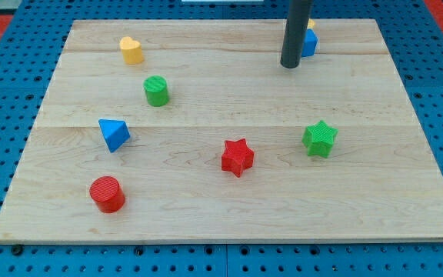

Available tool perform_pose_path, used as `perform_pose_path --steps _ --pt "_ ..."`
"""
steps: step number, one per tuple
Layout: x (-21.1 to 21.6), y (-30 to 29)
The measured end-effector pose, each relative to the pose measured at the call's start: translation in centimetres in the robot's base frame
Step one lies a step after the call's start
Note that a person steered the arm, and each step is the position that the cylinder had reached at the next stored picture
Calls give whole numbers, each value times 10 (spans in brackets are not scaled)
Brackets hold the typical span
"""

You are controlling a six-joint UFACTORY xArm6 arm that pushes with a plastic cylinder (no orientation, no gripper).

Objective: Slide green star towards top center

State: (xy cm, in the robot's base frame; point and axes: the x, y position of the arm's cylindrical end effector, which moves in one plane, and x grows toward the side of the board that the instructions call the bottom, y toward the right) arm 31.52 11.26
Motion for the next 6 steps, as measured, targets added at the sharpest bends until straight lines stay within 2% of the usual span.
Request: perform_pose_path --steps 2,4,5,6 --pt "19 8" --pt "68 49" --pt "74 92" --pt "142 110"
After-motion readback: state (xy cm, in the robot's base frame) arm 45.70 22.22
